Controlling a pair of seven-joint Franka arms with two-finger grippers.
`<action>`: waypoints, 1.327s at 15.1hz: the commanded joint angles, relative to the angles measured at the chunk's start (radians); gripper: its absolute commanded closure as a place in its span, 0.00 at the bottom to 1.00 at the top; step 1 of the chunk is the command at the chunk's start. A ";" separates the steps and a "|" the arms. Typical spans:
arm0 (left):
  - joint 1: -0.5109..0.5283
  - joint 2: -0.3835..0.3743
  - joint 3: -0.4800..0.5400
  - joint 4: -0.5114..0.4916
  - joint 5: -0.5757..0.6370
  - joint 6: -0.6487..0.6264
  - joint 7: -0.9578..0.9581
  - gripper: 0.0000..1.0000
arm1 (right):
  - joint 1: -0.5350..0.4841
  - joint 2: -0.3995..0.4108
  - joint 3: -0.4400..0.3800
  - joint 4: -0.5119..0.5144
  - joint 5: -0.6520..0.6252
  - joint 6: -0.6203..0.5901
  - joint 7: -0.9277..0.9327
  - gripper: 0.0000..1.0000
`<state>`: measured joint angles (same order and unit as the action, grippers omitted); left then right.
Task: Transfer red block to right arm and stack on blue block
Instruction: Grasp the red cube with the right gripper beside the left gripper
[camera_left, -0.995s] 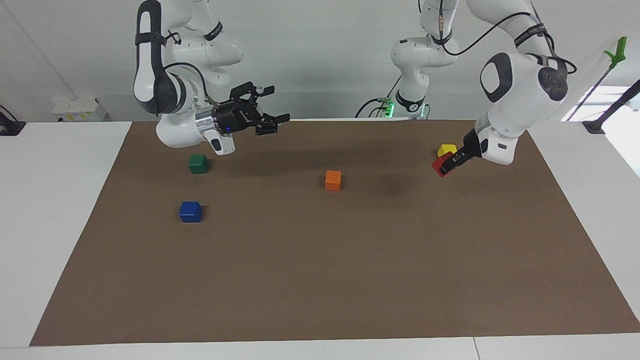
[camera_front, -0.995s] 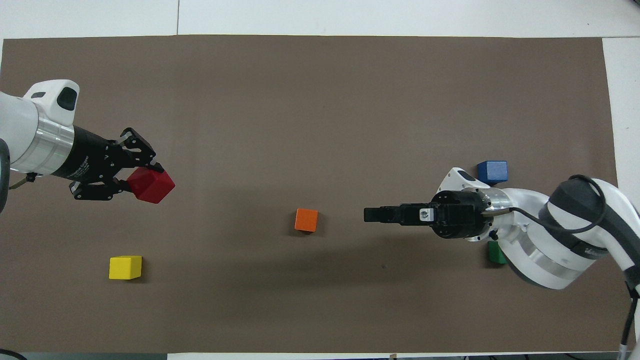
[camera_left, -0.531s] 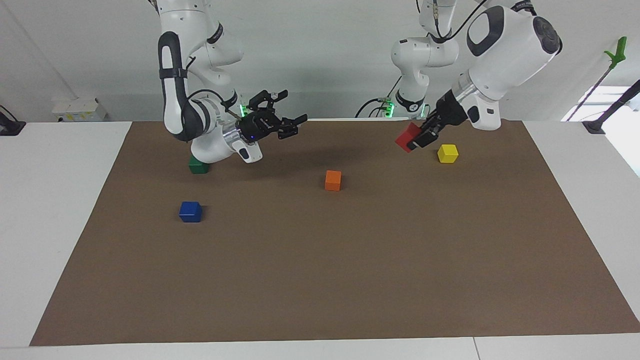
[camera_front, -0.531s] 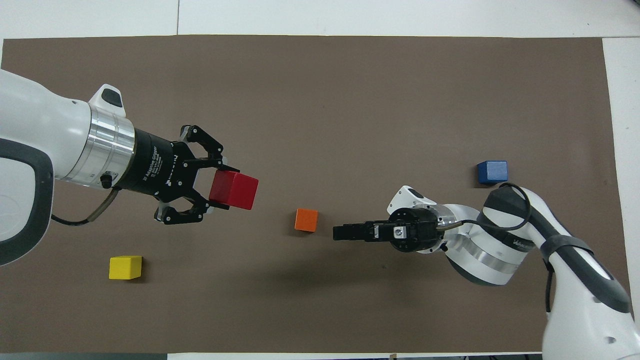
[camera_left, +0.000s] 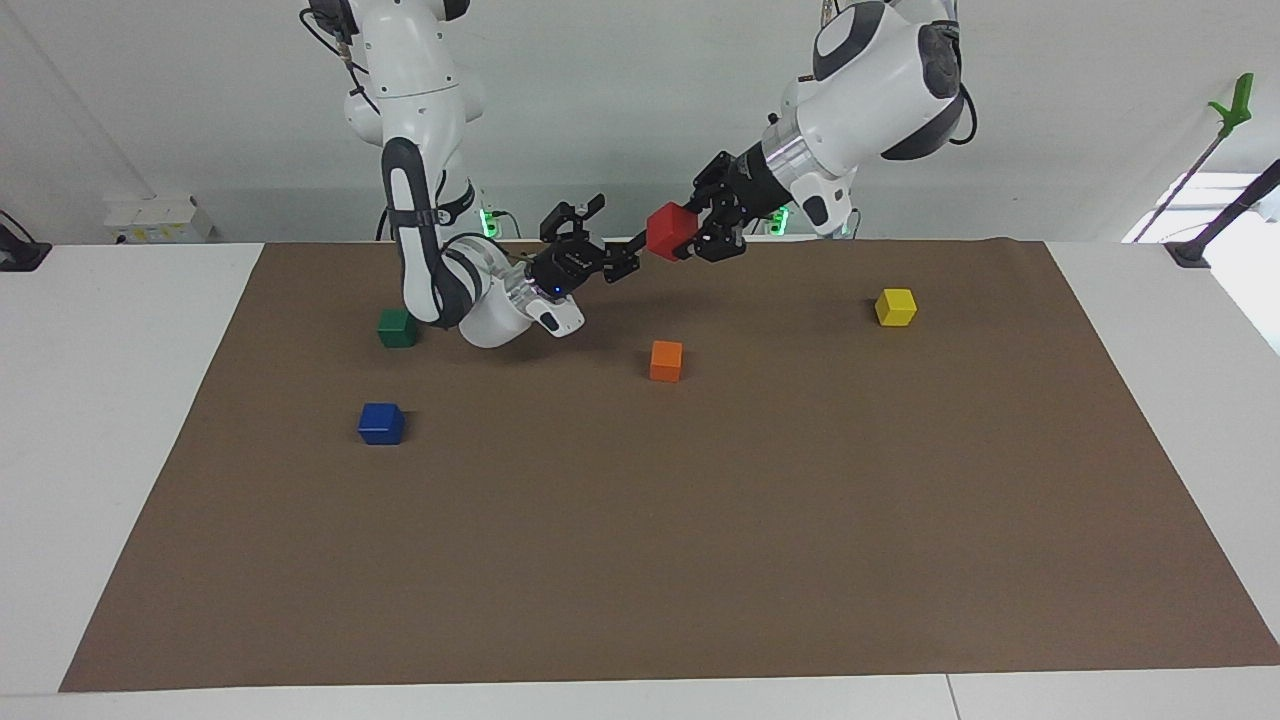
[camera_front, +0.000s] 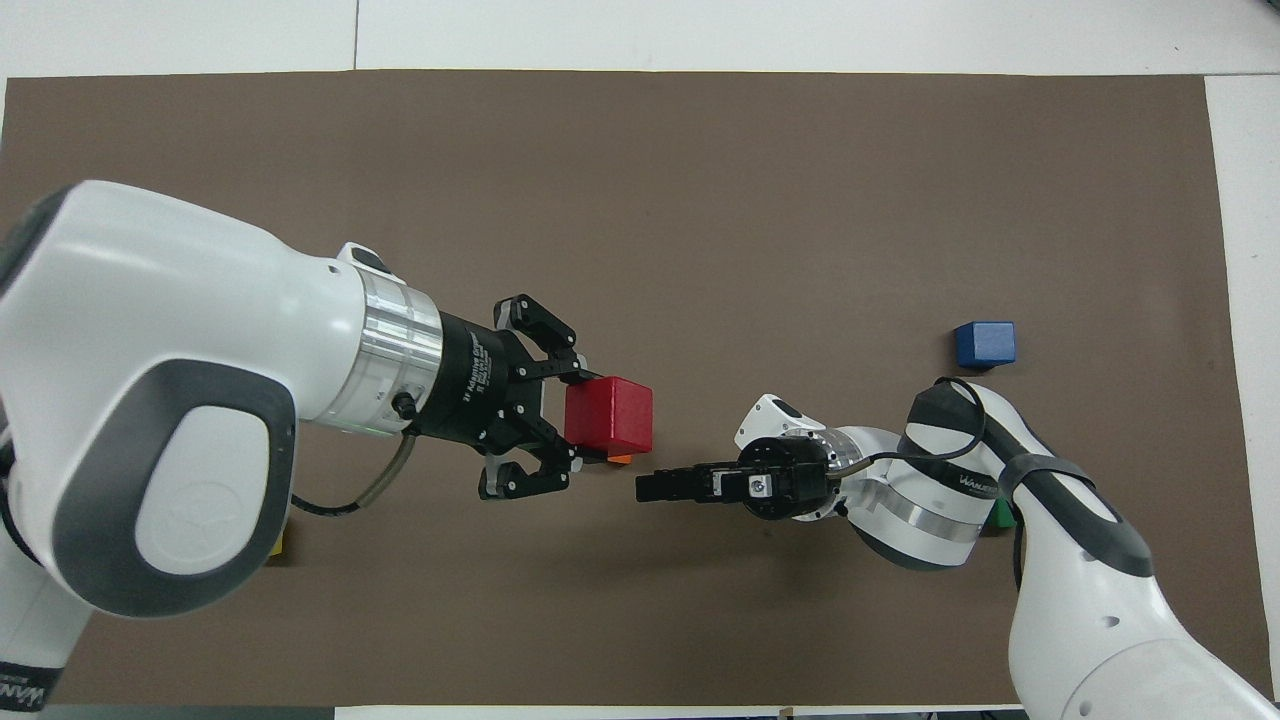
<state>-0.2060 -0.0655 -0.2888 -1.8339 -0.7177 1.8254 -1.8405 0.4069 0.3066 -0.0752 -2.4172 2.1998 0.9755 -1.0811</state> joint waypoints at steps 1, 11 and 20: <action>-0.056 -0.079 0.014 -0.120 -0.025 0.086 -0.014 1.00 | 0.036 0.104 0.003 0.075 0.023 -0.035 -0.075 0.00; -0.115 -0.146 0.014 -0.260 -0.023 0.181 -0.003 1.00 | 0.033 0.103 0.031 0.078 0.063 -0.052 -0.031 0.00; -0.115 -0.152 0.014 -0.268 -0.022 0.169 0.009 1.00 | 0.030 0.091 0.028 0.069 0.064 -0.026 -0.030 1.00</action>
<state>-0.3088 -0.1853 -0.2878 -2.0627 -0.7270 1.9868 -1.8316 0.4441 0.4064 -0.0487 -2.3450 2.2366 0.9395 -1.1240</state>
